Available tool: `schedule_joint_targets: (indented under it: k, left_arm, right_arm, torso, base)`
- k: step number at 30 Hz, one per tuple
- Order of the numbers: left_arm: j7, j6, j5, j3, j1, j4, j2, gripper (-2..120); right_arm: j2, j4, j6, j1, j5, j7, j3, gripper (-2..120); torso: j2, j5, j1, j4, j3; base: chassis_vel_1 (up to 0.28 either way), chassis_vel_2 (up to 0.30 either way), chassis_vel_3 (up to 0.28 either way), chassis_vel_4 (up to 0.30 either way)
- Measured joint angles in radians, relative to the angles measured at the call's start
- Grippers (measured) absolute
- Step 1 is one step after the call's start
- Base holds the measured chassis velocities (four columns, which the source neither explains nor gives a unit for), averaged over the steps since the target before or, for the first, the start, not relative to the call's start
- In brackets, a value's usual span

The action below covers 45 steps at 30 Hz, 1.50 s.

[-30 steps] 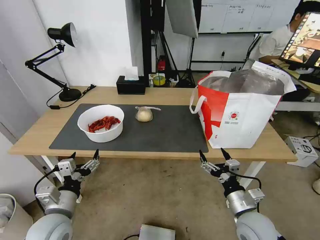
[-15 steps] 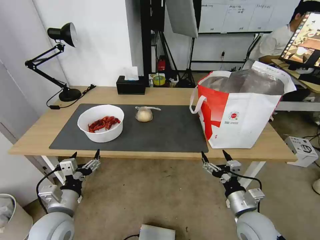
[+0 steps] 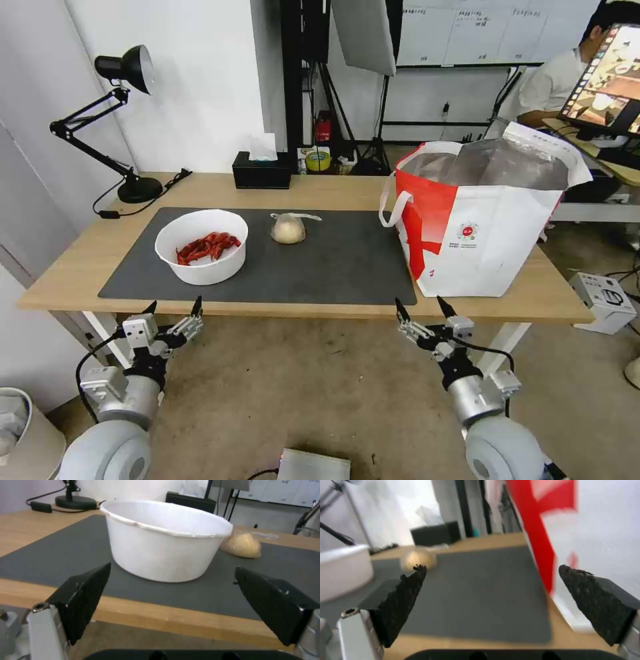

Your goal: Pick up the trash from the table and place it into the takeout bag.

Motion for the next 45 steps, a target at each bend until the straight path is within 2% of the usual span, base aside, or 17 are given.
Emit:
schedule_joint_targets:
  k: [5,8,9,12,14,20,21,24,28,36,38,45]
  left_arm:
    - [-0.001,0.001,-0.001,0.005,-0.005,0.004,0.005,100]
    - [-0.002,0.001,-0.002,0.001,-0.003,0.006,0.005,100]
    - [-0.002,0.001,-0.002,0.001,-0.003,0.006,0.005,100]
    - [-0.002,0.001,-0.003,0.0,-0.004,0.008,0.004,100]
    - [-0.003,0.001,-0.002,0.0,-0.005,0.01,0.002,100]
    - [-0.005,0.002,0.0,0.001,-0.003,0.011,-0.008,100]
    - [-0.005,0.002,0.0,0.001,-0.003,0.011,-0.008,100]
    - [-0.005,0.003,0.001,-0.002,0.001,0.003,-0.011,100]
    - [-0.006,0.003,0.001,-0.007,0.004,0.0,-0.011,100]
    - [-0.006,0.003,0.0,-0.009,0.006,-0.002,-0.014,100]
    - [-0.006,0.003,0.0,-0.008,0.006,-0.003,-0.016,100]
    - [-0.006,0.003,0.0,-0.015,0.013,-0.005,-0.014,100]
  right_arm:
    - [-0.029,-0.015,-0.053,0.138,0.049,0.0,-0.06,100]
    - [-0.051,-0.057,-0.117,0.299,0.094,-0.013,-0.133,100]
    - [-0.051,-0.057,-0.117,0.299,0.094,-0.013,-0.133,100]
    - [-0.053,-0.117,-0.171,0.447,0.143,-0.034,-0.226,100]
    - [-0.045,-0.137,-0.191,0.493,0.162,-0.038,-0.26,100]
    - [0.028,-0.263,-0.265,0.706,0.216,-0.035,-0.412,100]
    - [0.028,-0.263,-0.265,0.706,0.216,-0.035,-0.412,100]
    - [0.093,-0.37,-0.295,0.836,0.237,-0.021,-0.492,100]
    - [0.147,-0.468,-0.329,0.927,0.254,-0.013,-0.548,100]
    - [0.226,-0.622,-0.366,1.03,0.29,-0.026,-0.623,100]
    - [0.266,-0.696,-0.38,1.076,0.294,-0.032,-0.649,100]
    - [0.355,-0.853,-0.421,1.157,0.295,-0.045,-0.67,100]
  torso:
    - [0.0,0.0,0.0,0.0002,0.0]
    - [0.0,0.0,0.0,0.0002,0.0]
    - [0.0,0.0,0.0,0.0002,0.0]
    - [0.0,0.0,0.0,0.0003,0.0]
    - [0.0,-0.0001,0.0,0.0002,0.0]
    - [0.0,-0.0002,0.0,0.0004,0.0]
    - [0.0,-0.0002,0.0,0.0004,0.0]
    - [0.0,-0.0002,0.0,0.0004,0.0]
    - [0.0,-0.0001,0.0,0.0003,0.0]
    - [0.0,-0.0002,0.0,0.0001,0.0]
    - [0.0,-0.0002,0.0,0.0002,0.0]
    - [0.0,-0.0001,0.0,0.0001,0.0]
  base:
    - [0.0,0.0,0.0,0.0]
    - [0.0,0.0,0.0,0.0]
    - [0.0,0.0,0.0,0.0]
    - [0.0,0.0,0.0,0.0]
    - [0.0,0.0,0.0,0.0]
    - [0.0,0.0,0.0,0.0]
    - [0.0,0.0,0.0,0.0]
    - [0.0,0.0,0.0,0.0]
    - [0.0,0.0,0.0,0.0]
    - [0.0,0.0,0.0,0.0]
    - [0.0,0.0,0.0,0.0]
    - [0.0,0.0,0.0,0.0]
